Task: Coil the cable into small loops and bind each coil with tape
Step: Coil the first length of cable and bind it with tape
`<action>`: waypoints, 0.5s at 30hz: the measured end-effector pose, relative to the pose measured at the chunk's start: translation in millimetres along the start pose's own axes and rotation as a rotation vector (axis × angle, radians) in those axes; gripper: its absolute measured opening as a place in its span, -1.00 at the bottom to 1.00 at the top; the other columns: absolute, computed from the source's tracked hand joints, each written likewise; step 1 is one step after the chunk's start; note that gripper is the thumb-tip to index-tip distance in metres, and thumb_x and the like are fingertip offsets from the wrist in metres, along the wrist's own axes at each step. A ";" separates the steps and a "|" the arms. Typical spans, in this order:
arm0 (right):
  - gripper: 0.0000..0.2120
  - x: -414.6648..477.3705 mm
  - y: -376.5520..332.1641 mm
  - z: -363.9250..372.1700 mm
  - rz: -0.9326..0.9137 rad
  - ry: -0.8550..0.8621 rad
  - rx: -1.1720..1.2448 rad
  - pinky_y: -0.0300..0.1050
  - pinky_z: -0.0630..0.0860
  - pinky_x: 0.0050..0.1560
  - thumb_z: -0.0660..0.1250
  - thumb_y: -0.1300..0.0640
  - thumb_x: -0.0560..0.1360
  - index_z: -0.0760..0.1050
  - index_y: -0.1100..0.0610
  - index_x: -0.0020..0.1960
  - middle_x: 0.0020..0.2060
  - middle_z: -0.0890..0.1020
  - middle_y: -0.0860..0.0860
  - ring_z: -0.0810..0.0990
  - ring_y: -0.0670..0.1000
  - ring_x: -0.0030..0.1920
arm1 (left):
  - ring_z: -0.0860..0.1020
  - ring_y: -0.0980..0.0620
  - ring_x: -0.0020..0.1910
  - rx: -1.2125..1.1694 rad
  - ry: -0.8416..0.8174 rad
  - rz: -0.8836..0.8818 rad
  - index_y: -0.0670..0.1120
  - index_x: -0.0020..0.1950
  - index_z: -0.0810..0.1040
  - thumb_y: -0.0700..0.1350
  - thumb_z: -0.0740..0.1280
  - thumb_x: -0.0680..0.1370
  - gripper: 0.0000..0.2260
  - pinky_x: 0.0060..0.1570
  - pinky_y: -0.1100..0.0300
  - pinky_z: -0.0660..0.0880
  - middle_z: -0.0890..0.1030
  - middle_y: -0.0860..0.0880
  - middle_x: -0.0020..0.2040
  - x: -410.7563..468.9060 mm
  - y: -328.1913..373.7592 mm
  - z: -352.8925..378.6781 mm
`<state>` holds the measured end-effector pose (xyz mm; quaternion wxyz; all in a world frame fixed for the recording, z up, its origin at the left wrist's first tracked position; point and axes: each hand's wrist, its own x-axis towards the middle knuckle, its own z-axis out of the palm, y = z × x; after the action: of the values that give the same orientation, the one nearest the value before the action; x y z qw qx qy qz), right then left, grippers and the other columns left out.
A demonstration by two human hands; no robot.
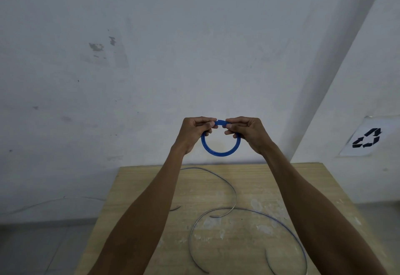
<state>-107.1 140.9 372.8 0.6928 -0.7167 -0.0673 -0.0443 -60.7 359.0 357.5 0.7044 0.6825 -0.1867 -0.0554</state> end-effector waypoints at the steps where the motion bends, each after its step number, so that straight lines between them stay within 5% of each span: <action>1: -0.79 -0.2 -0.6 -0.3 0.005 -0.005 -0.009 -0.15 0.60 -0.12 0.44 0.32 0.53 0.65 0.27 0.17 -0.01 0.75 0.18 0.75 0.15 -0.04 | 0.56 0.04 -0.23 -0.001 -0.010 -0.008 -0.25 0.21 0.68 -0.28 0.37 0.62 -0.81 -0.12 0.19 0.55 0.74 -0.21 -0.02 -0.4 0.1 -0.5; 7: -0.76 -2.3 -4.6 0.7 0.054 -0.053 -0.009 -0.12 0.63 -0.03 0.44 0.30 0.53 0.64 0.28 0.18 0.03 0.75 0.16 0.75 0.14 0.02 | 0.43 0.00 -0.25 -0.011 -0.082 -0.010 -0.21 0.23 0.69 -0.22 0.41 0.62 -0.80 -0.18 0.21 0.47 0.73 -0.19 -0.06 -1.8 -0.7 -0.3; 15: -0.69 -4.2 -6.9 -1.7 0.049 -0.105 0.035 -0.08 0.66 0.09 0.41 0.28 0.56 0.58 0.28 0.29 0.09 0.72 0.22 0.73 0.21 0.06 | 0.50 0.03 -0.24 -0.022 0.007 0.016 -0.24 0.17 0.71 -0.25 0.42 0.60 -0.83 -0.12 0.18 0.50 0.74 -0.21 -0.05 -1.0 -2.1 3.3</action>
<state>-112.2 139.3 379.0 0.7015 -0.7073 -0.0866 0.0117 -62.4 356.1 355.3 0.7129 0.6735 -0.1889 -0.0495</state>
